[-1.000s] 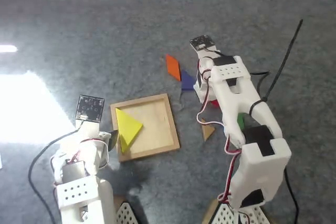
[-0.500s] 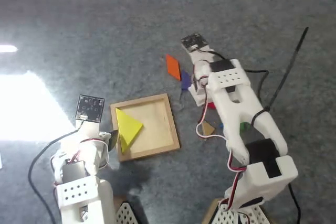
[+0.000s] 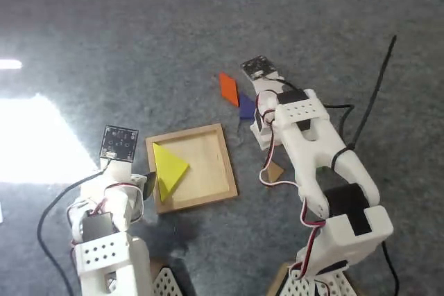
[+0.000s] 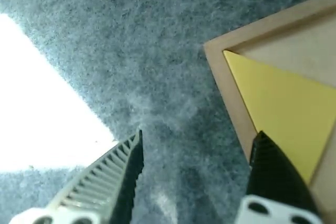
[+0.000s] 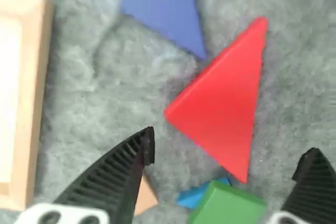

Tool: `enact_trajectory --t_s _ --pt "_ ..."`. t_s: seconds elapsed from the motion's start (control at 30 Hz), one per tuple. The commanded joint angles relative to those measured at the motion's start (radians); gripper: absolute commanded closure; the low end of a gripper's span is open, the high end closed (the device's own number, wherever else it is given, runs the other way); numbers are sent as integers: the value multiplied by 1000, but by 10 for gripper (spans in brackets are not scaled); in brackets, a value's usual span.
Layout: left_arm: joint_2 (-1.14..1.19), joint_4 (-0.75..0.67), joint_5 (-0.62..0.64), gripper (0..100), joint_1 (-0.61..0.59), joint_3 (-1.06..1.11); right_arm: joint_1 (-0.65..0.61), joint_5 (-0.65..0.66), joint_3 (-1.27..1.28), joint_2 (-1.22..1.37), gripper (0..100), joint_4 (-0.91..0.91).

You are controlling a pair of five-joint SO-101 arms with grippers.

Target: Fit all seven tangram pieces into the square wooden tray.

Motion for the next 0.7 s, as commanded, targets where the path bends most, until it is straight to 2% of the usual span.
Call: enact_trajectory --t_s 0.0,0.3,0.47,0.67 --pt "5 -26 -8 684 0 -10 7 -44 -15 -65 604 -45" --pt "5 -25 -8 684 0 -10 35 -63 -106 128 604 -73" --pt "5 -25 -8 684 0 -10 21 -63 -218 237 604 44" --pt "5 -25 -8 684 0 -10 10 -72 -285 280 604 73"
